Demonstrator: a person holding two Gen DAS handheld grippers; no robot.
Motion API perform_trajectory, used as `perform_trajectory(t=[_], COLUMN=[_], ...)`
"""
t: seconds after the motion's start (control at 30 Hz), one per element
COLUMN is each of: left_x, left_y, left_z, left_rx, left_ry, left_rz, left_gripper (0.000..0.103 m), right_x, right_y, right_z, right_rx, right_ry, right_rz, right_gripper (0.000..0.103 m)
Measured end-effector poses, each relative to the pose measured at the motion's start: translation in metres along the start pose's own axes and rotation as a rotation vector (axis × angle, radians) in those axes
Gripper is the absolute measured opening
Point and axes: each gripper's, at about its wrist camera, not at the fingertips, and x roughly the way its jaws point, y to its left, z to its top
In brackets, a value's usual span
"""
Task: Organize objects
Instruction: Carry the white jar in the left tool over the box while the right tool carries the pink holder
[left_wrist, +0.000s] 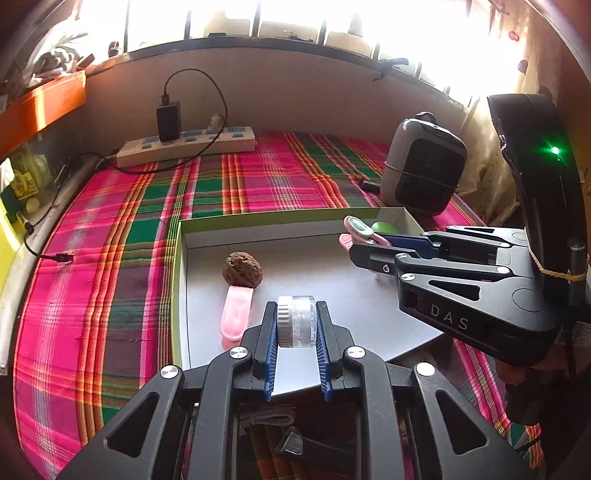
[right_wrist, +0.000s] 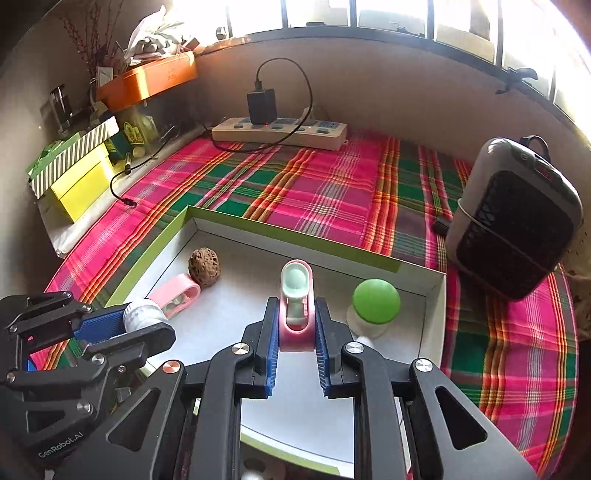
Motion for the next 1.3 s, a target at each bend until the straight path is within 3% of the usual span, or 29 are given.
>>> perform_trajectory(t=[0.63, 1.3], left_x=[0.032, 0.038], left_y=[0.01, 0.005], left_z=[0.005, 0.006], left_rx=[-0.004, 0.016], left_ry=[0.048, 0.048], left_rz=[0.003, -0.004], left_gripper=[0.017, 0.017], right_x=[0.049, 0.059], right_y=[0.006, 0.006], right_z=[0.019, 0.02], right_rx=[-0.028, -0.036], right_ry=[0.079, 0.103], right_rz=[0.007, -0.027], right_gripper=[0.018, 0.018])
